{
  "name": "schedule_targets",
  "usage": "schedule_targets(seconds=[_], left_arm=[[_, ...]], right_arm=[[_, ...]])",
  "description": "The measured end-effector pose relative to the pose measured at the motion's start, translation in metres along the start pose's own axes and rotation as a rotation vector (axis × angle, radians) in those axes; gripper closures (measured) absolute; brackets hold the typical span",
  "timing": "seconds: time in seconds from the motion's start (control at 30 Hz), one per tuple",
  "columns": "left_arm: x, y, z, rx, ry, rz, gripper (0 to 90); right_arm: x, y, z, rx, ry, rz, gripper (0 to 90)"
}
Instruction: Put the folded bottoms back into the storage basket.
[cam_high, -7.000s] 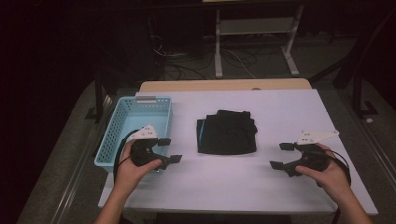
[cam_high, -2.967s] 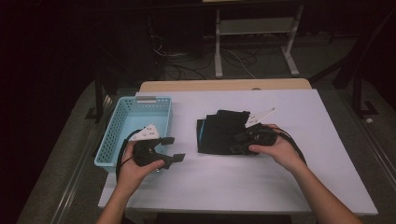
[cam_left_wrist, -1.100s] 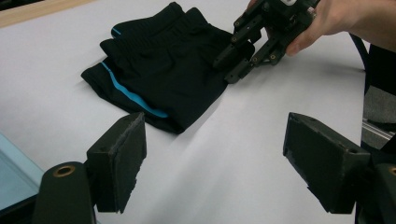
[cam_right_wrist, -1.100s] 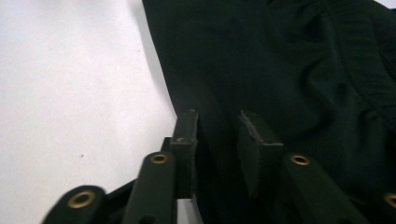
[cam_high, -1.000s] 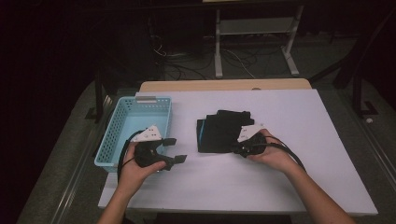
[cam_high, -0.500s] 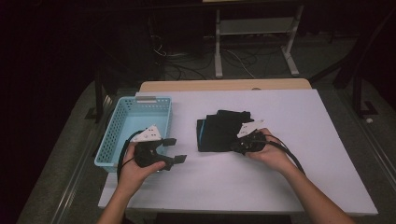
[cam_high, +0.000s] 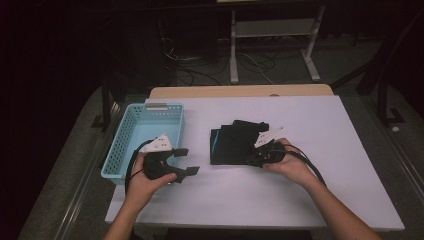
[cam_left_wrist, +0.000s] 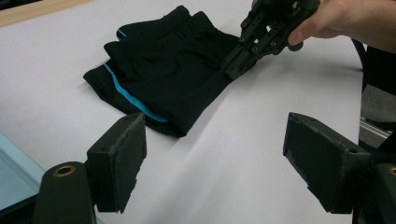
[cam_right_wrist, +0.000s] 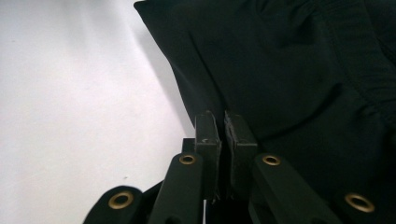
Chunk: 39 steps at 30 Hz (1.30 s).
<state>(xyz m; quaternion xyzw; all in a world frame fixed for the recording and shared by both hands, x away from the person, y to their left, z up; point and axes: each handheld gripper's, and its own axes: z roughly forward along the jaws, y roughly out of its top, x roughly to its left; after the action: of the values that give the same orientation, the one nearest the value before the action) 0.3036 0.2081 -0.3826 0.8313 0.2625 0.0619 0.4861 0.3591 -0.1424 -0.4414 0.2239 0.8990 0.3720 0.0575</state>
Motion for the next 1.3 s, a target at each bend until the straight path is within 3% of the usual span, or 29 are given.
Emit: schedule_targets(seconds=[0.7, 1.3], left_arm=[[-0.003, 0.0, 0.002, 0.002, -0.012, 0.006, 21.5], [-0.004, 0.001, 0.001, -0.007, -0.011, 0.003, 21.5]], right_arm=[[0.011, -0.004, -0.015, 0.004, 0.055, 0.004, 84.5], [0.029, -0.014, -0.025, 0.016, 0.089, 0.022, 84.5]])
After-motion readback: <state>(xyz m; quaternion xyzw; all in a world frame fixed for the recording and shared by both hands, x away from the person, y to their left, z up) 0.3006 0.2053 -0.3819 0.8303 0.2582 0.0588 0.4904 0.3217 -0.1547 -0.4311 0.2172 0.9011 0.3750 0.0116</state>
